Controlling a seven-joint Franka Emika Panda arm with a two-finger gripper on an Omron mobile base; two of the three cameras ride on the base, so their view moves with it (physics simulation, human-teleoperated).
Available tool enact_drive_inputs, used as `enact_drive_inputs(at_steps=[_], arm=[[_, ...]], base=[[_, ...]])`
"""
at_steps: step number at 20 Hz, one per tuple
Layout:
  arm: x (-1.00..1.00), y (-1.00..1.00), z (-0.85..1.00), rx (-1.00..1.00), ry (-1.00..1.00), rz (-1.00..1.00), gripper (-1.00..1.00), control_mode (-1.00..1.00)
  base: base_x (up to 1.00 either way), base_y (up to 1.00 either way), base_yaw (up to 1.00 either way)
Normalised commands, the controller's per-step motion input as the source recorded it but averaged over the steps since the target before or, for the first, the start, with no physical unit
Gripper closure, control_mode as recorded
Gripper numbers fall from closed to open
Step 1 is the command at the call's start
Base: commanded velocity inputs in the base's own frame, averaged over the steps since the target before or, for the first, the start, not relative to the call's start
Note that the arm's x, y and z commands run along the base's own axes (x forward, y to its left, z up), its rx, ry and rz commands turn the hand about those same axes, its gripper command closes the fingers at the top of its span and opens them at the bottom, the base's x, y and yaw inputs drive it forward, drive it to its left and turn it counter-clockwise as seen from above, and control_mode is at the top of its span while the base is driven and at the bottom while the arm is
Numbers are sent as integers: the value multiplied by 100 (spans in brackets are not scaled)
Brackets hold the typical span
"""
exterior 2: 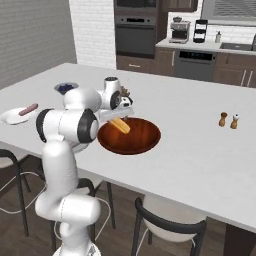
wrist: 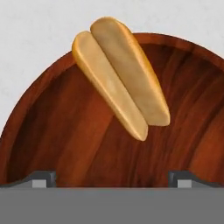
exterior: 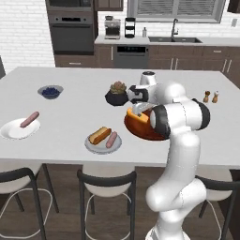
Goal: Place one bun and one sausage from the bowl on each plate.
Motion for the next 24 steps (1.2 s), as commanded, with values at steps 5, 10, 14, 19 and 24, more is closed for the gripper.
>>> enact_drive_inputs(at_steps=[5, 10, 14, 19, 24], arm=[[35, -26, -47, -1, 17, 5, -100, -100], [34, -58, -16, 8, 2, 7, -100, -100], [42, -2, -29, 0, 3, 10, -100, -100], [17, 13, -25, 0, 2, 18, -100, -100], [-23, 2, -16, 0, 6, 21, -100, -100]], base=[[0, 0, 0], [0, 0, 0], [0, 0, 0], [0, 0, 0], [0, 0, 0]])
